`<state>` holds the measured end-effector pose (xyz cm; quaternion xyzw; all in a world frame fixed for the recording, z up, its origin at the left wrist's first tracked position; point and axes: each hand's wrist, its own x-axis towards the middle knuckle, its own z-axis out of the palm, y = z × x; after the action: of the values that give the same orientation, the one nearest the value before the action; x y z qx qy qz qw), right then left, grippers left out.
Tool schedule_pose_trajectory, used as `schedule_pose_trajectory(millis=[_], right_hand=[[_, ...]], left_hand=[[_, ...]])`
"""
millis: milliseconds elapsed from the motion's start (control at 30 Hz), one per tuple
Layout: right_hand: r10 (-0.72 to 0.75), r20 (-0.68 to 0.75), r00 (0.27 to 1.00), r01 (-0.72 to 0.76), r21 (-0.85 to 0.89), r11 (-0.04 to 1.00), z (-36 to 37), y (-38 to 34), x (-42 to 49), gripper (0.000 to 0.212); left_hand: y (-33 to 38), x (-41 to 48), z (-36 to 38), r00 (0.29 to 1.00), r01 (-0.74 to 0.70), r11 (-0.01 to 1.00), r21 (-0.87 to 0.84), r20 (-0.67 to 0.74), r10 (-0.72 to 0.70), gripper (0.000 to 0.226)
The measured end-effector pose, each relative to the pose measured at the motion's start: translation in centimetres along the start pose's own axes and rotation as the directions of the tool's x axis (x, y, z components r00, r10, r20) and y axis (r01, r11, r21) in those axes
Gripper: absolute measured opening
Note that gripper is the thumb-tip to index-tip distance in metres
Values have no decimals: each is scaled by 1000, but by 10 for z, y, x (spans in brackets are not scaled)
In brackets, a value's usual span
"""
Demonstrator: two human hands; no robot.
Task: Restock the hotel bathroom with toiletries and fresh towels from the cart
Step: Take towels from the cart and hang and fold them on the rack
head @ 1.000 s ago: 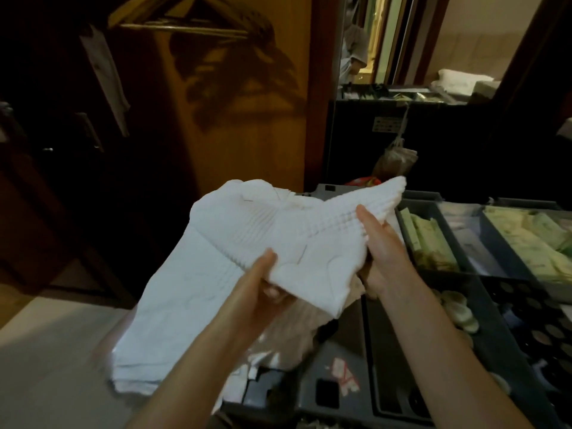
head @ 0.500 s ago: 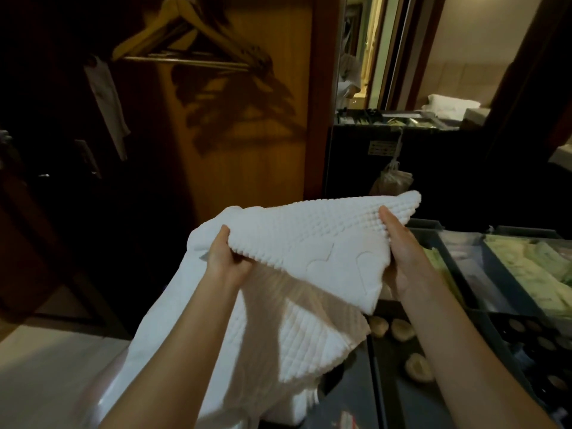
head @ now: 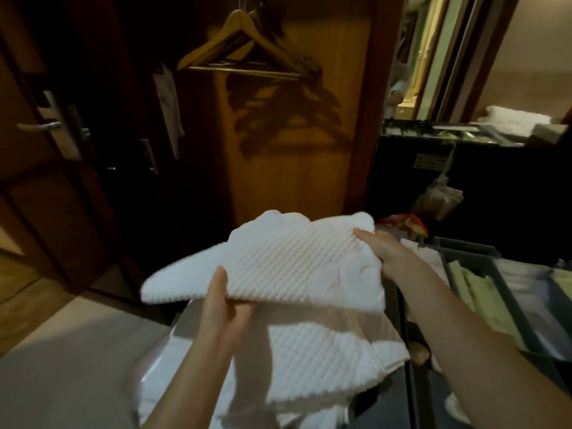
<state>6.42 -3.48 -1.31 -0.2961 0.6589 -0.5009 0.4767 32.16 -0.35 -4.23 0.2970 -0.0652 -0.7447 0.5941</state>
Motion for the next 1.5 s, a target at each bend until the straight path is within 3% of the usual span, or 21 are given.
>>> schedule_pose_trajectory(millis=[67,167,300,400,500,600,667,733,800,900,967,1033,1133,1333,1433,1500], right_hand=[[35,15,999,-33,-103,994,-2,20,9,41],[-25,-16,1000,21,-204,979,-5,41,8,47],[-352,-124,928,282,-383,880,-5,58,-24,30],[-395,-36,918,374,-252,893,10,51,-67,12],[-133,257,957,154,-62,986,32,52,-101,32],[106,457,883,-70,-96,993,53,69,-113,48],[167,533,829,-145,-83,986,67,82,-116,49],[97,596,797,-156,48,987,78,89,-118,53],[-1,591,807,-196,269,943,86,93,-119,62],[-47,454,890,-280,625,729,94,92,-120,56],[-24,376,927,-294,760,579,95,93,-118,54],[8,288,957,-250,814,524,94,89,-116,48],[2,230,973,-198,833,517,94,81,-112,26],[28,255,967,-218,760,612,78,52,-101,13],[-43,310,950,-204,719,664,62,32,-96,12],[-90,377,922,-210,682,701,56,19,-96,29]], left_hand=[[-14,0,-20,997,11,999,39,-72,-8,39],[-28,-2,-34,998,0,996,94,-57,5,40],[-33,-8,-37,999,-15,992,125,-48,21,41],[-34,-10,-38,996,-9,993,120,-82,19,39],[-33,-12,-36,996,7,995,99,-91,2,39],[-29,-17,-29,998,57,997,47,-37,-56,31],[-24,-20,-23,997,71,996,59,27,-73,26],[-20,-23,-21,995,68,991,112,62,-76,25],[-20,-26,-21,993,71,989,126,83,-82,28],[-22,-31,-26,993,77,995,56,90,-81,29],[-19,-31,-29,995,67,997,31,68,-69,28],[-13,-30,-27,996,57,998,36,59,-59,30],[-3,-27,-16,995,43,995,92,86,-51,32],[4,-37,14,990,-130,932,338,99,102,29],[0,-59,24,974,-225,908,354,101,202,26],[-4,-77,34,946,-323,881,345,110,304,21]])
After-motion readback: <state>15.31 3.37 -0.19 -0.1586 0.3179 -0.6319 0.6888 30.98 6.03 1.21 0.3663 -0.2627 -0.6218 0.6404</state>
